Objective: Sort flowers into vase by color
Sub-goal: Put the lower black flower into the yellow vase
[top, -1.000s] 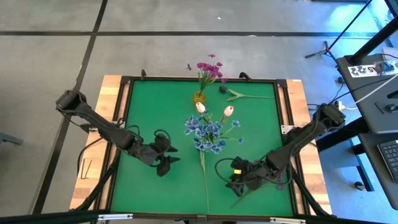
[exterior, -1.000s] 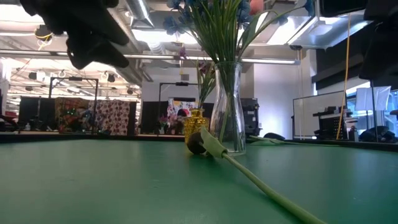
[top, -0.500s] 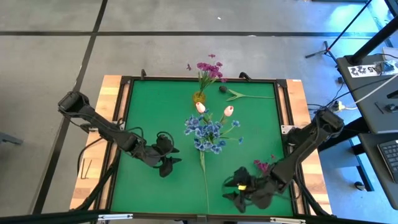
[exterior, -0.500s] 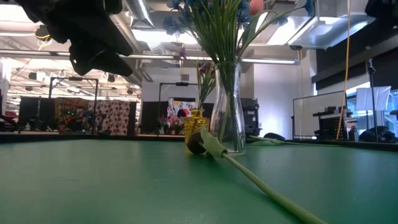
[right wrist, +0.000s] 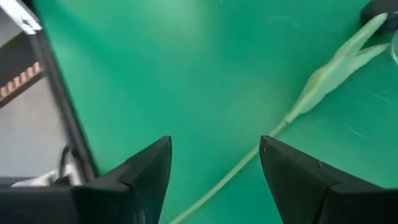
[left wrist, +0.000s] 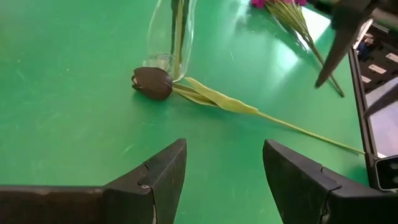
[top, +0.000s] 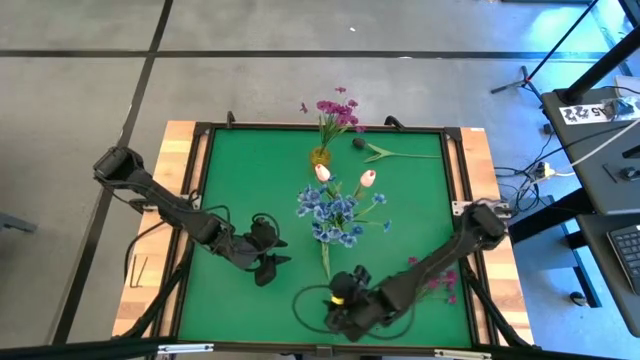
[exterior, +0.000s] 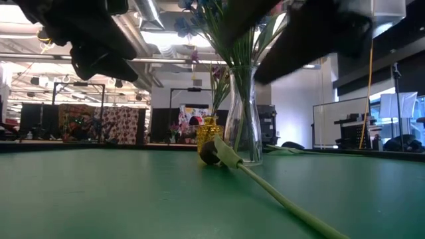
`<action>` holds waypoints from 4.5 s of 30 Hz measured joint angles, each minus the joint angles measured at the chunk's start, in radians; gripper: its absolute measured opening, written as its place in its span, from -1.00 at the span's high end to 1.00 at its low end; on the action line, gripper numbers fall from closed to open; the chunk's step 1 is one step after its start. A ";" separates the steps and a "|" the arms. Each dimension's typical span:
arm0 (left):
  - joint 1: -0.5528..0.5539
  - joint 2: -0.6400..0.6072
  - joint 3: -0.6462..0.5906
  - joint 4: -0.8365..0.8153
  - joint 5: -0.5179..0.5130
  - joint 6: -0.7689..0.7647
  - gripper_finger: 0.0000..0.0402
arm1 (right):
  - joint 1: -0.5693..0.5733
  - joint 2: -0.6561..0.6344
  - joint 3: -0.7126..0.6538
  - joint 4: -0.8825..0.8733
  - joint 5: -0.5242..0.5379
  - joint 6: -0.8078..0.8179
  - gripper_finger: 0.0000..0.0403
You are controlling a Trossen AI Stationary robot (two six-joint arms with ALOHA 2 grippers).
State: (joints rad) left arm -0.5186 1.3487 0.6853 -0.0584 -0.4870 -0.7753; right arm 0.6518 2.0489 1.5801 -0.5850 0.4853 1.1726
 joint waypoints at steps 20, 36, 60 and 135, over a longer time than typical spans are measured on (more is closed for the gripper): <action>0.000 0.000 0.000 -0.009 0.002 0.026 -0.03 | -0.092 0.153 0.012 -0.108 -0.064 0.054 -0.14; 0.000 0.000 0.000 -0.008 0.002 0.026 -0.03 | -0.090 0.134 0.012 -0.125 -0.202 0.020 0.94; -0.133 -0.541 0.054 0.164 -0.029 0.549 -0.03 | 0.083 -0.230 0.011 0.033 0.232 -0.258 0.97; 0.011 -0.124 0.053 0.759 0.077 0.673 0.09 | -0.214 -0.230 0.011 0.988 0.018 -1.074 0.96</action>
State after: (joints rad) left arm -0.5079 1.2247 0.7387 0.7007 -0.4095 -0.1024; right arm 0.4373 1.8185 1.5909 0.4031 0.5036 0.0990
